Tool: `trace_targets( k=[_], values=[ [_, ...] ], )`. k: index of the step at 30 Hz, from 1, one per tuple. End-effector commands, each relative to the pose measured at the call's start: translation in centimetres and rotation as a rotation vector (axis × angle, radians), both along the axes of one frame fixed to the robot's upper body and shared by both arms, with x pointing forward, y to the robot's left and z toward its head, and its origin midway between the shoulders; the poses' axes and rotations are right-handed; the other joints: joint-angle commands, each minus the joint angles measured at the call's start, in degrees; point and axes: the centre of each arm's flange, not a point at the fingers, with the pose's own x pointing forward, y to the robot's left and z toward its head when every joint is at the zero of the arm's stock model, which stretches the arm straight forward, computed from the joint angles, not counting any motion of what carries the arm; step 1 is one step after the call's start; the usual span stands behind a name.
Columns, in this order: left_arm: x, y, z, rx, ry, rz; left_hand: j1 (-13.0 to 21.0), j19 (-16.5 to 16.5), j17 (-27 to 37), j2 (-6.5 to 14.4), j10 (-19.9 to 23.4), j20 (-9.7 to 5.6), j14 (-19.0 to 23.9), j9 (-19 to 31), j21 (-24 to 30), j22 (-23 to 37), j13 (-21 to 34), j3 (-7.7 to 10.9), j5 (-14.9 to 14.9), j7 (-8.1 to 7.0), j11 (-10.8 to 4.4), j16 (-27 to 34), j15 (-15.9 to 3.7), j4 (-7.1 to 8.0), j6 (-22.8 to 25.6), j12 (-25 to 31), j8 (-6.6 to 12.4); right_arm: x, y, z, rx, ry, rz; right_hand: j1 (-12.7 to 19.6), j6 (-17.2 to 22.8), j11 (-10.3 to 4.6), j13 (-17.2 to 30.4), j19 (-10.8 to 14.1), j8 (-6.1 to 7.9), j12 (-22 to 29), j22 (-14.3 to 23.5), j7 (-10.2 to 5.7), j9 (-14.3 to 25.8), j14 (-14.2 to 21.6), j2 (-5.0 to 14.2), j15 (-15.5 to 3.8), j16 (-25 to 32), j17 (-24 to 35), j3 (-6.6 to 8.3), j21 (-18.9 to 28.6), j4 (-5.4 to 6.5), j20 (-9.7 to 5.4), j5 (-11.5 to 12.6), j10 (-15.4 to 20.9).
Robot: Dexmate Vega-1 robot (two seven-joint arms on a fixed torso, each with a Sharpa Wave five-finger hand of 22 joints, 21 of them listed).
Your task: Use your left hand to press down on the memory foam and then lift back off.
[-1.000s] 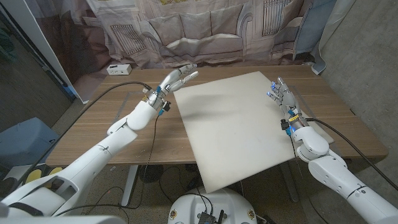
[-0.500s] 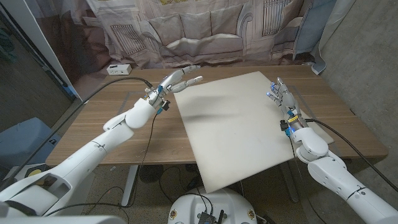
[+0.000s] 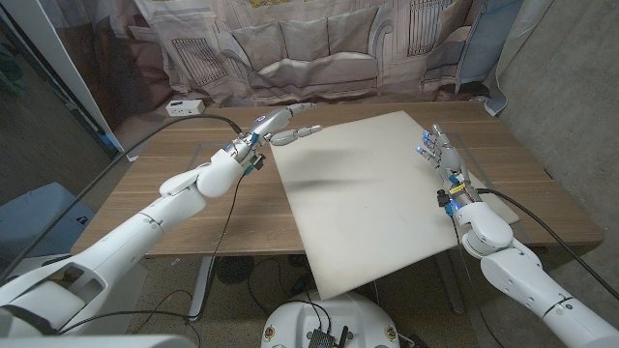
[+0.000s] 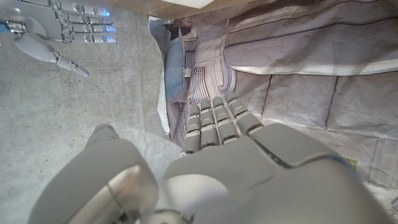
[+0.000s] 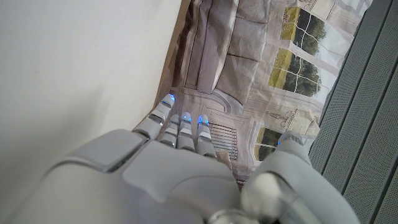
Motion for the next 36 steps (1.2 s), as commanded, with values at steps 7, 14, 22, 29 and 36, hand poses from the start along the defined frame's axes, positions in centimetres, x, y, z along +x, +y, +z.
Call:
trace_targets(
  k=[7, 14, 22, 29, 36],
  values=[
    [0.8, -2.9, 0.9, 0.169, -0.077, 0.080, 0.74, -0.47, 0.06, 0.36, -0.54, -0.13, -0.70, 0.10, -0.46, 0.22, -0.01, 0.25, 0.29, -0.59, -0.13, -0.40, -0.32, -0.42, -0.43, -0.59, -0.31, -1.5, -1.1, -0.7, 0.008, -0.003, -0.019, 0.26, 2.00, -0.01, 0.08, 0.17, 0.52, -0.11, 0.13, -1.47, 0.11, 0.13, 0.88, 0.27, -0.32, -0.04, 0.16, -0.56, -0.48, 0.21, -0.02, 0.64],
    [1.4, -4.1, 0.7, 0.197, -0.083, 0.075, 0.82, -0.54, 0.06, 0.47, -0.56, -0.20, -0.75, 0.11, -0.60, 0.22, -0.01, 0.29, 0.27, -0.84, -0.52, -0.41, -0.48, -0.49, -0.43, -0.65, -0.31, -1.7, -1.1, -0.6, 0.003, 0.000, -0.016, 0.31, 1.65, 0.23, 0.09, -0.17, 0.30, -0.31, 0.14, -1.51, 0.12, -0.14, 1.00, 0.55, -0.45, -0.08, 0.16, -0.78, -0.52, 0.32, -0.03, 0.27],
    [1.9, -5.5, 0.7, 0.252, -0.092, 0.090, 0.93, -0.53, 0.05, 0.59, -0.54, -0.19, -0.80, 0.11, -0.69, 0.23, -0.01, 0.34, 0.25, -1.03, -0.54, -0.42, -0.53, -0.57, -0.26, -0.68, -0.24, -2.2, -1.6, -0.2, 0.003, -0.019, -0.028, 0.39, 2.50, -0.12, 0.08, 0.20, 0.47, -0.10, 0.14, 0.00, 0.12, 0.56, 1.14, 0.03, -0.24, -0.16, 0.13, -0.77, -0.62, 0.03, -0.06, 1.12],
    [2.2, -6.5, 1.0, 0.299, -0.096, 0.112, 1.04, -0.64, 0.05, 0.72, -0.84, -0.22, -1.09, 0.13, -0.85, 0.23, 0.00, 0.39, 0.21, -1.37, -0.76, -0.51, -0.69, -0.67, -0.70, -0.86, -0.40, -2.0, -1.7, -0.2, 0.026, -0.033, -0.015, 0.40, 2.58, 0.02, 0.08, 0.28, 0.43, -0.11, 0.14, 0.14, 0.11, 0.59, 1.18, 0.13, -0.26, -0.18, 0.10, -0.80, -0.65, 0.05, -0.08, 1.21],
    [2.2, -7.6, 0.5, 0.339, -0.119, 0.139, 1.14, -1.08, 0.06, 0.87, -1.65, -0.03, -1.73, 0.14, -1.15, 0.24, 0.01, 0.44, 0.15, -1.56, -1.08, -0.71, -0.79, -0.78, -1.10, -1.22, -0.52, -1.7, -1.6, -0.2, 0.037, -0.042, -0.009, 0.48, 3.15, 0.33, 0.06, 0.77, 0.53, 0.11, 0.14, 0.49, 0.10, 1.29, 1.26, 0.27, -0.05, -0.24, 0.08, -0.70, -0.73, 0.00, -0.10, 2.05]
  ],
)
